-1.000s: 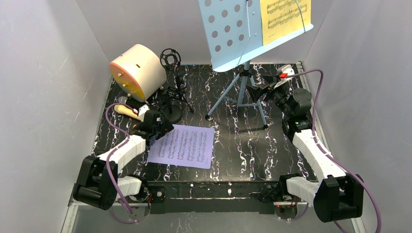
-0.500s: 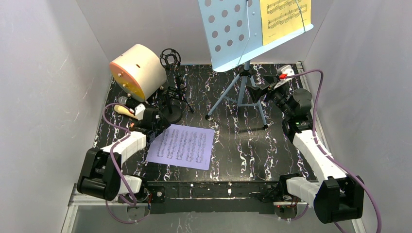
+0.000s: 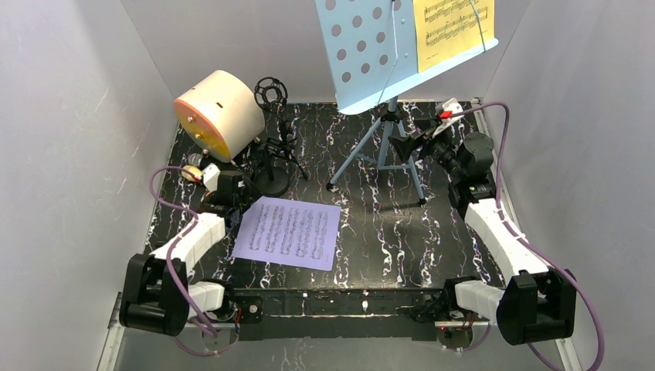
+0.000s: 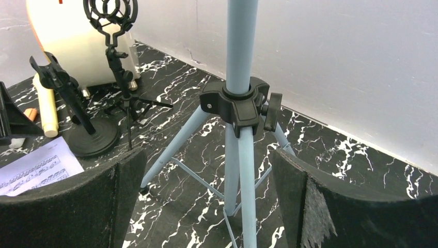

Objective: Pack up the instrument practice props
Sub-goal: Adjust the music stand at the center of the board.

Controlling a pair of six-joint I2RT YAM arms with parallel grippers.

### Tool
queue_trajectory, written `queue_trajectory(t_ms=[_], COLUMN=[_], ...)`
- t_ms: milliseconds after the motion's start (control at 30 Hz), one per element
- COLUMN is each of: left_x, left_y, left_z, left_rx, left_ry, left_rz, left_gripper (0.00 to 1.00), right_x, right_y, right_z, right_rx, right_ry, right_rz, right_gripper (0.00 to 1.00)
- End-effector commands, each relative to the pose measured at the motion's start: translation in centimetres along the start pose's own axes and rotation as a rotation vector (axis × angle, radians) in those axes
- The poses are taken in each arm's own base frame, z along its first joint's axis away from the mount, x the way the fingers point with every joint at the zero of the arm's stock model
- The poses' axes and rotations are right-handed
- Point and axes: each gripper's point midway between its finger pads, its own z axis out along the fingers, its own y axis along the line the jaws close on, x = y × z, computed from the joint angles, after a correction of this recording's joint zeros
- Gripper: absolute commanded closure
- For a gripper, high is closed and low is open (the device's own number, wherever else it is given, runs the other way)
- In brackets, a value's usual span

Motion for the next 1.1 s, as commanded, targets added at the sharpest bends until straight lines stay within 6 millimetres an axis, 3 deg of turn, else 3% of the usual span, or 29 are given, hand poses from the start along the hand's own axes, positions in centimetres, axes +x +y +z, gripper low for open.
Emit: queue_trajectory(t_ms=[0, 200, 367, 600, 900, 1067], left_x=[-3.4, -7.0, -8.8, -7.9, -6.3, -5.9], left_y=[-2.9, -4.9, -5.8, -7.0, -7.6, -8.7], left_z=[-3.3, -8.0, -10.5, -11.2, -11.0, -11.9], left_rx=[0.141, 0.274, 0.323, 0.425, 0.487, 0.545], left_ry=[-0.053, -0.136, -0.181, -0.198, -0.181, -0.181], left_rz=[0.046, 0.213, 0.374, 0.458, 0.498, 0.518], left_gripper=[0.02, 0.02, 0.02, 0.02, 0.02, 0.02], right_x=[-3.6, -5.8, -6.5, -7.1, -5.0, -3.9], right_y=[0.1, 0.3, -0.6, -1.0, -0.8, -0.6], right_z=[0.7, 2.1, 4.6, 7.2, 9.1, 9.3], right_rx=[-0.072, -0.141, -0.167, -0.244, -0.336, -0.372], right_ry=[-0.056, -0.12, -0.155, -0.206, -0.189, -0.149], right_rz=[-0.019, -0.001, 0.0, -0.012, 0.017, 0.005], right_gripper=[0.01, 0.01, 0.04, 0.13, 0.33, 0.53])
